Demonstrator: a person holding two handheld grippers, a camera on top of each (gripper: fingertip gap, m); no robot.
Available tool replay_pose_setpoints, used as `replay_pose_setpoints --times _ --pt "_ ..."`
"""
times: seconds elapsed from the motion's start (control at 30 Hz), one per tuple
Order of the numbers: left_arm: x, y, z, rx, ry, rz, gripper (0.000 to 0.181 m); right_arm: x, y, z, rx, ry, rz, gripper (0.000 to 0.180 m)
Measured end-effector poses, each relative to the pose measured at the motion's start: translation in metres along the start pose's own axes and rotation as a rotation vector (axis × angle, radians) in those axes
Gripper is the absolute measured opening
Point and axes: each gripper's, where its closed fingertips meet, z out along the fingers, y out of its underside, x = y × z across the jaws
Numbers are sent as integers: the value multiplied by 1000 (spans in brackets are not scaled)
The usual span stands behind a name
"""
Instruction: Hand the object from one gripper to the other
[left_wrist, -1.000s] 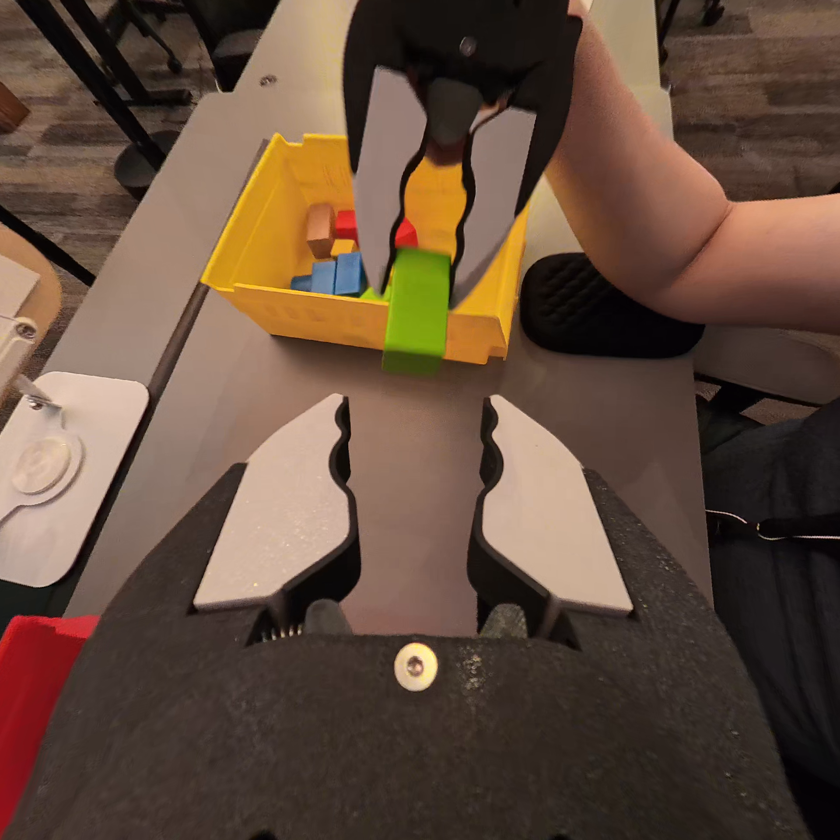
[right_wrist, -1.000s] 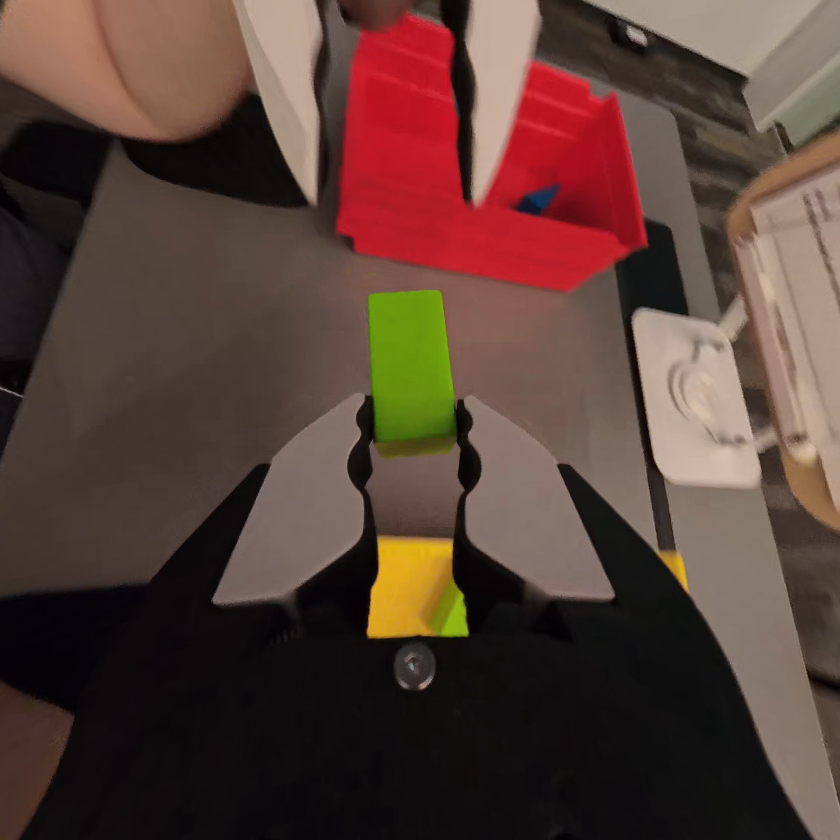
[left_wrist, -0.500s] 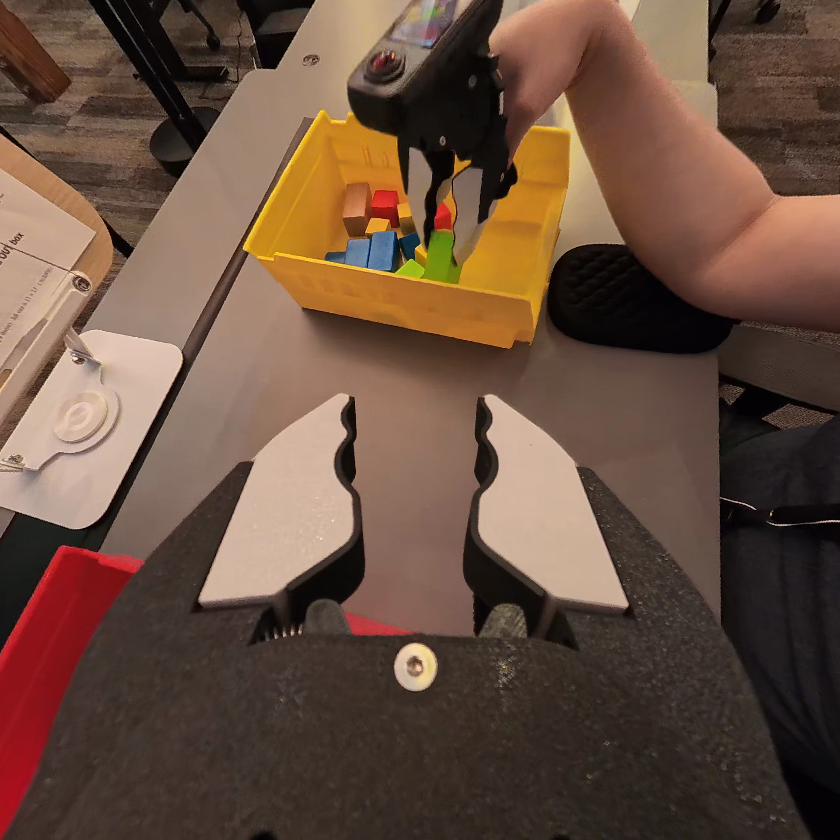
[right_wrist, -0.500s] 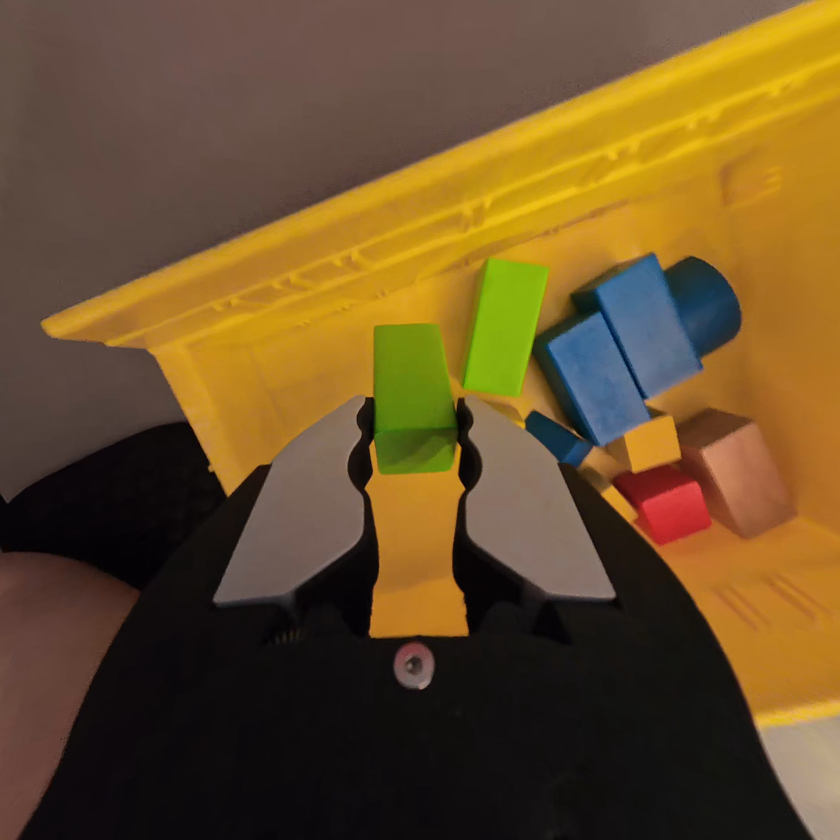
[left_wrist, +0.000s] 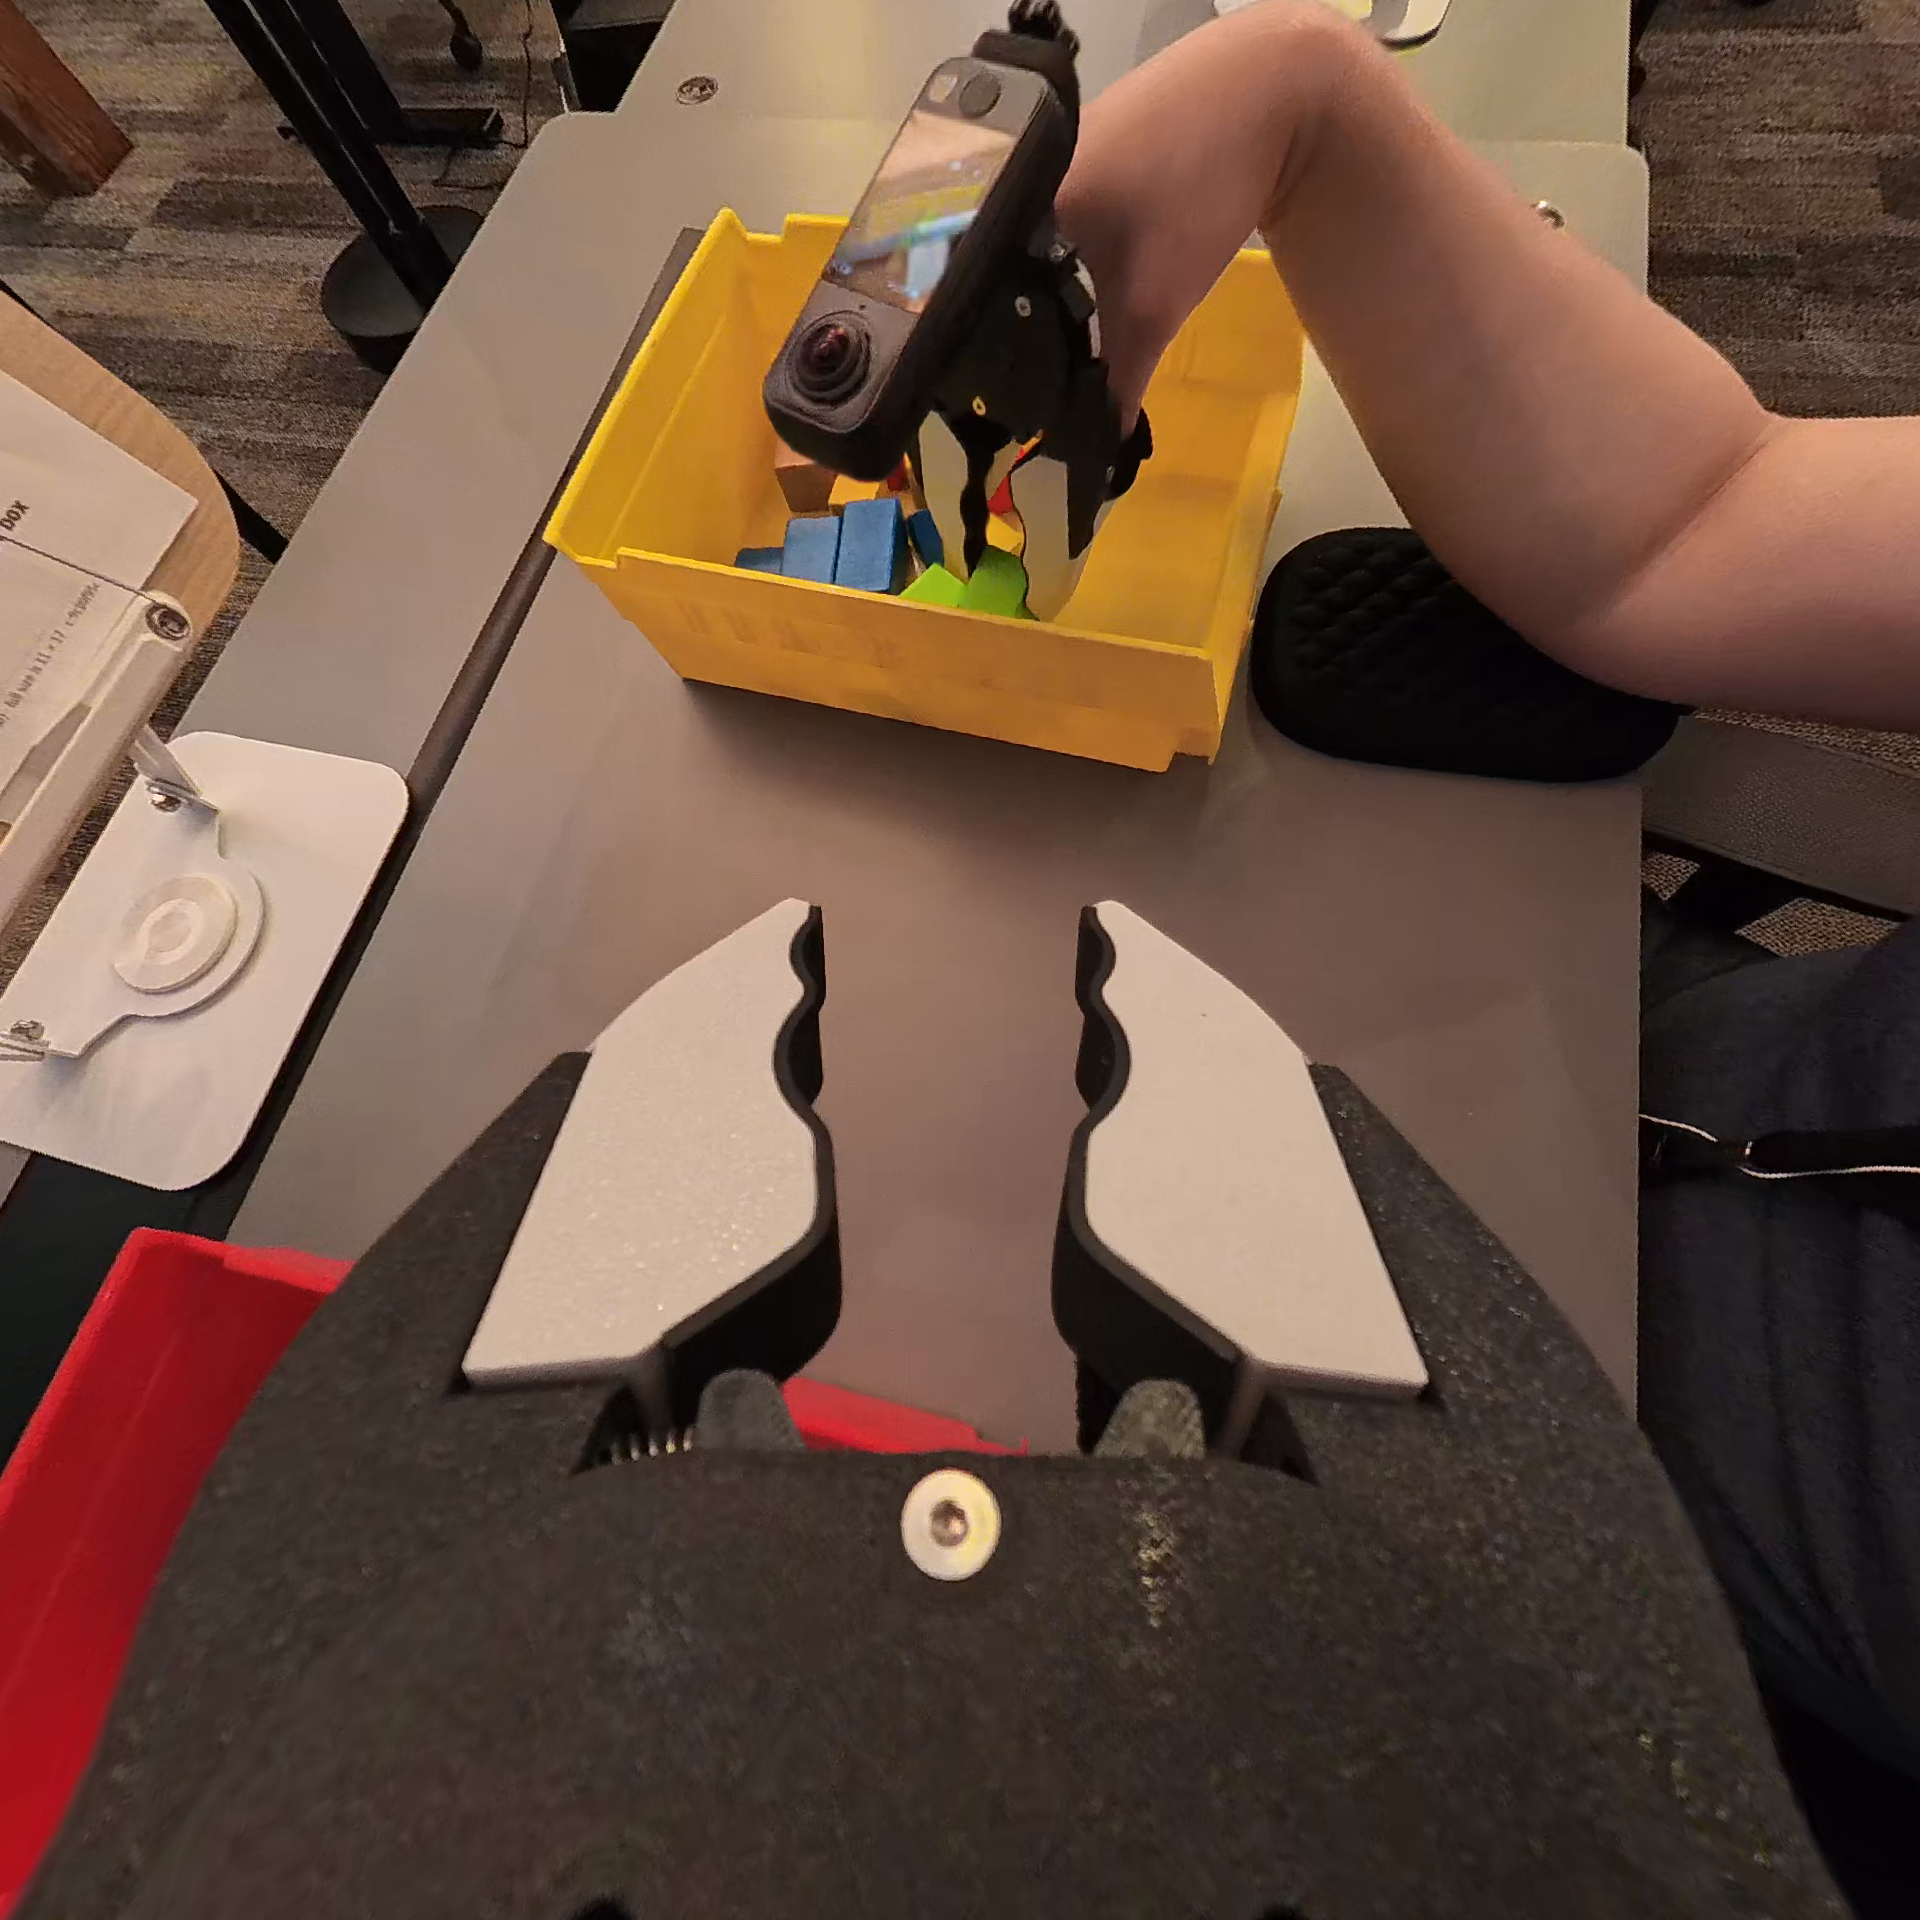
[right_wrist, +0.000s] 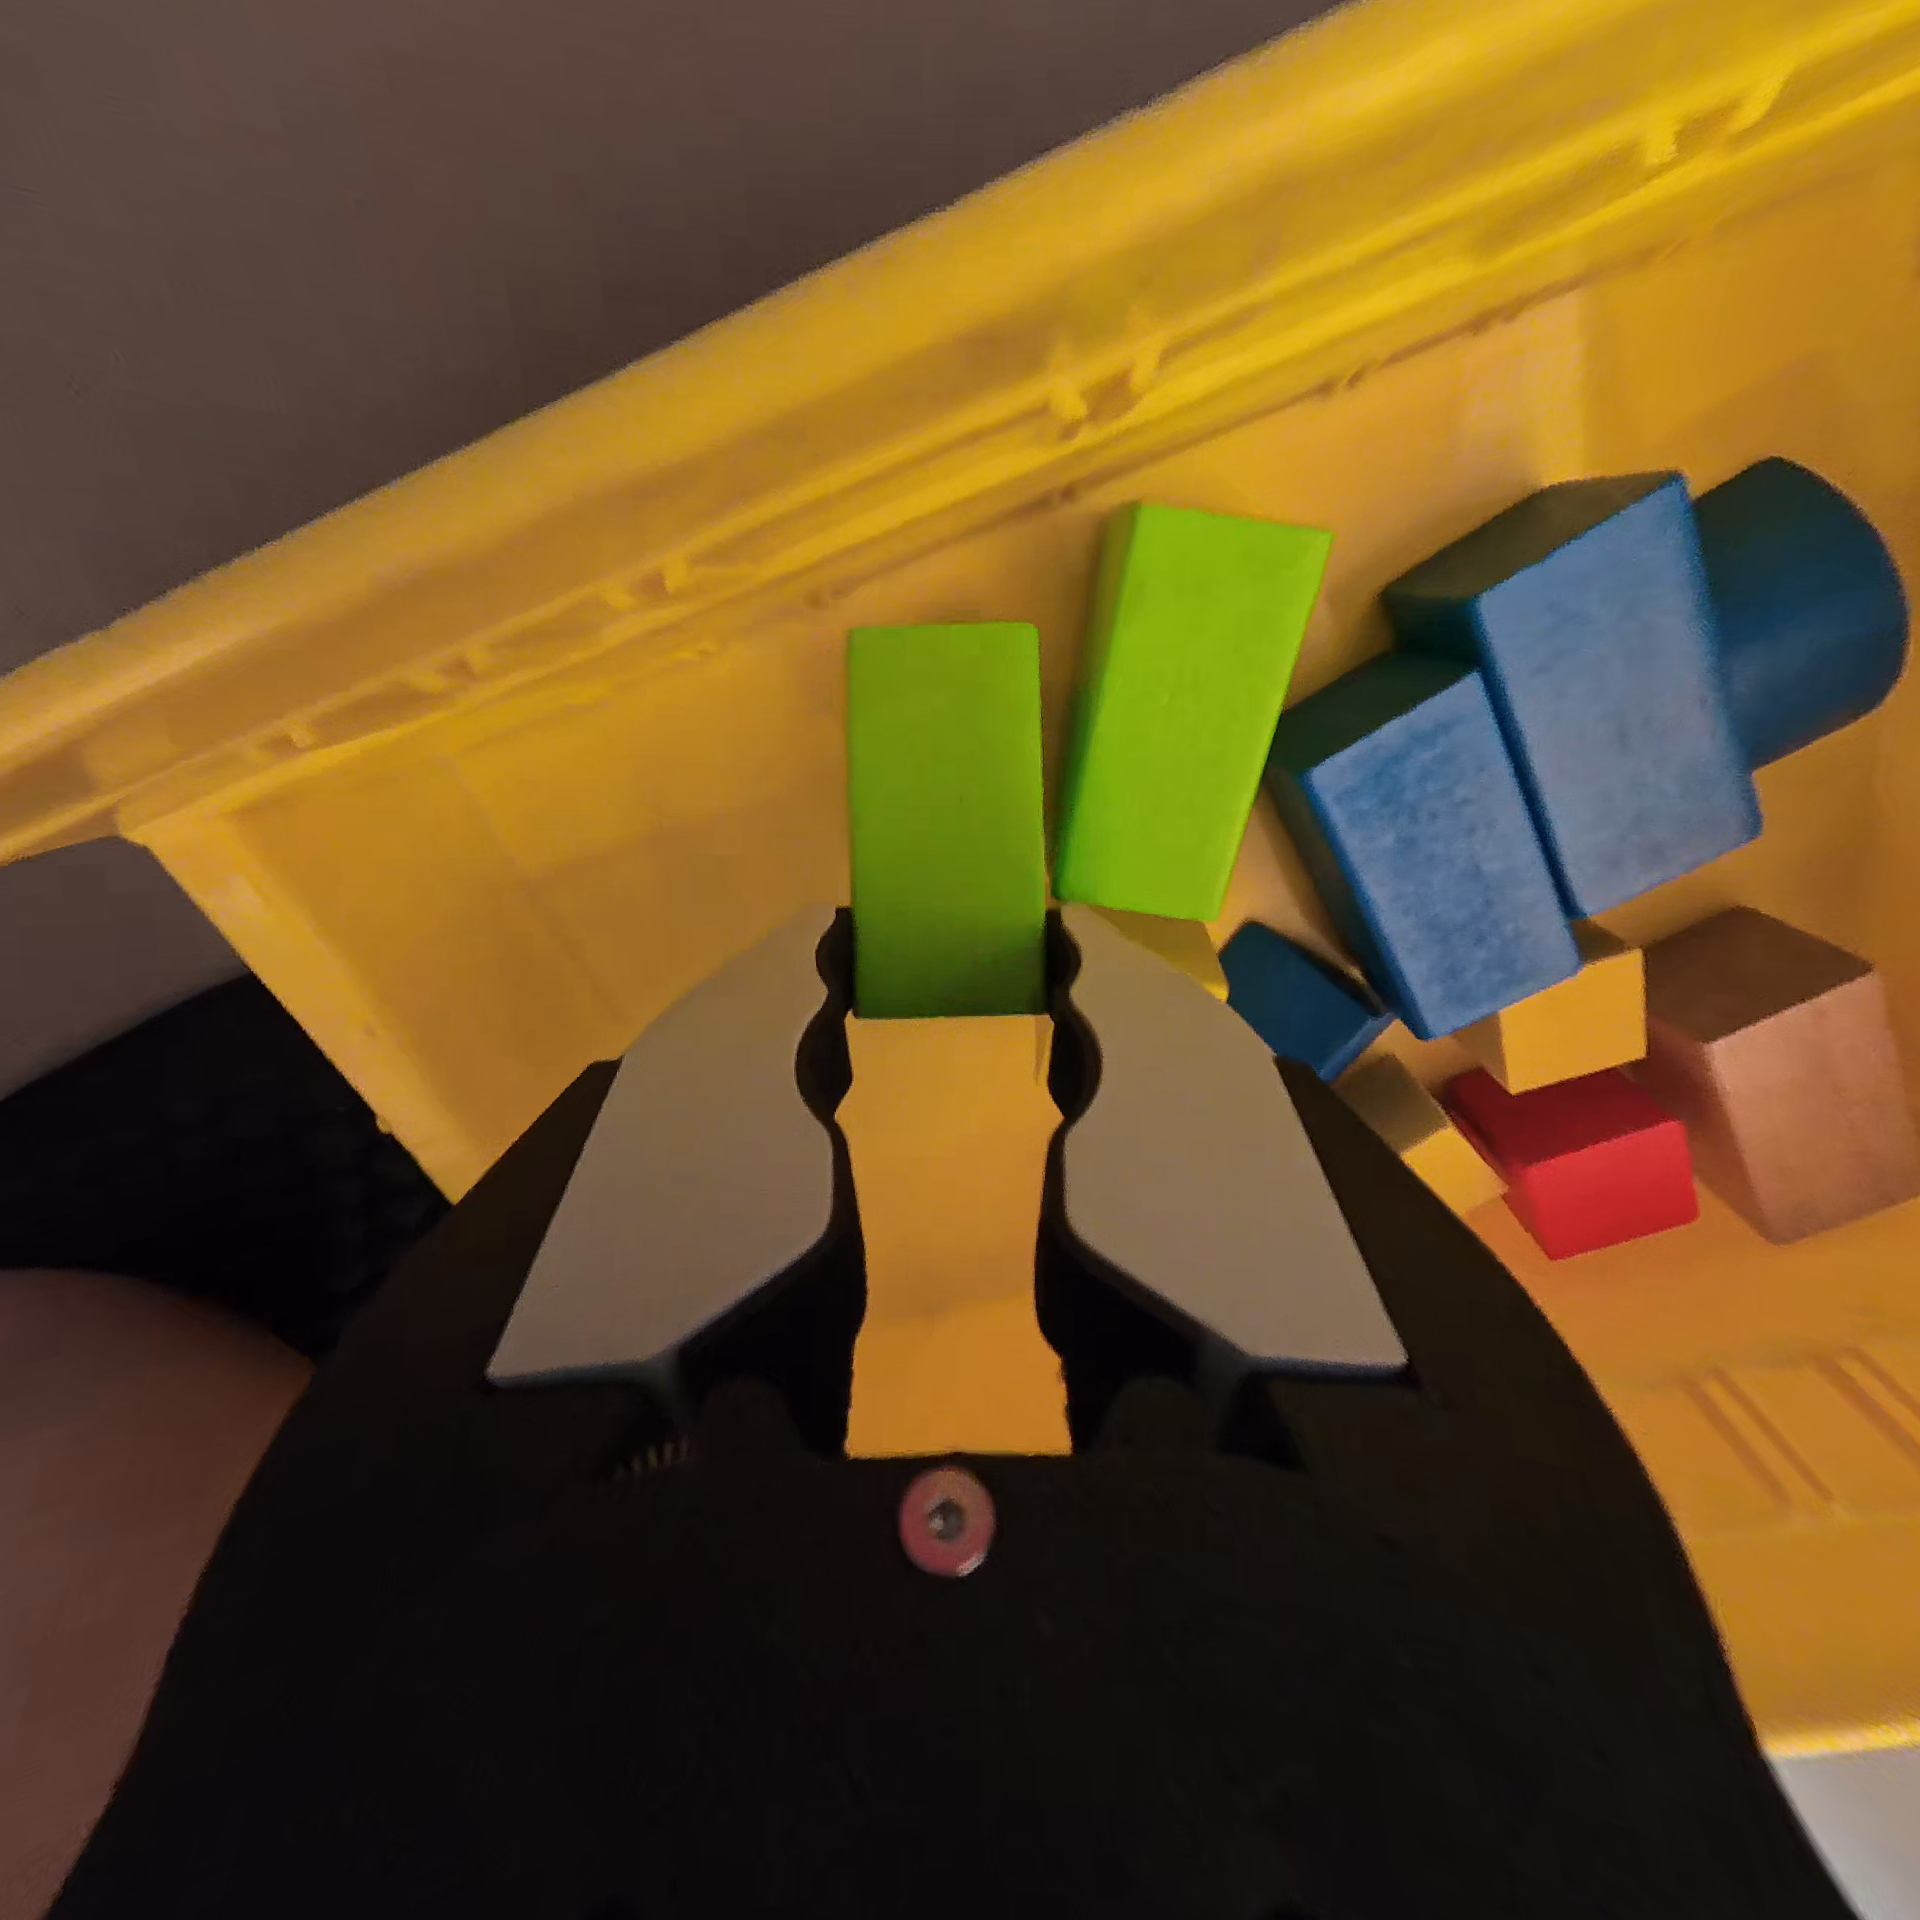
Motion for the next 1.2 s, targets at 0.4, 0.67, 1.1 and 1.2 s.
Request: replay_pose_setpoints --times 0.4,0.67,1.1,1.2 --pt "3 7 6 -49 2 14 46 4 16 16 -127 -44 91 36" --pt "4 9 8 -68 7 17 46 7 3 18 -63 -45 74 36" --pt "-98 54 -58 -116 -458 -108 51 9 6 -12 40 -5 93 38" --pt "-145 109 -81 -266 -620 -248 52 14 0 -35 127 84 60 38"
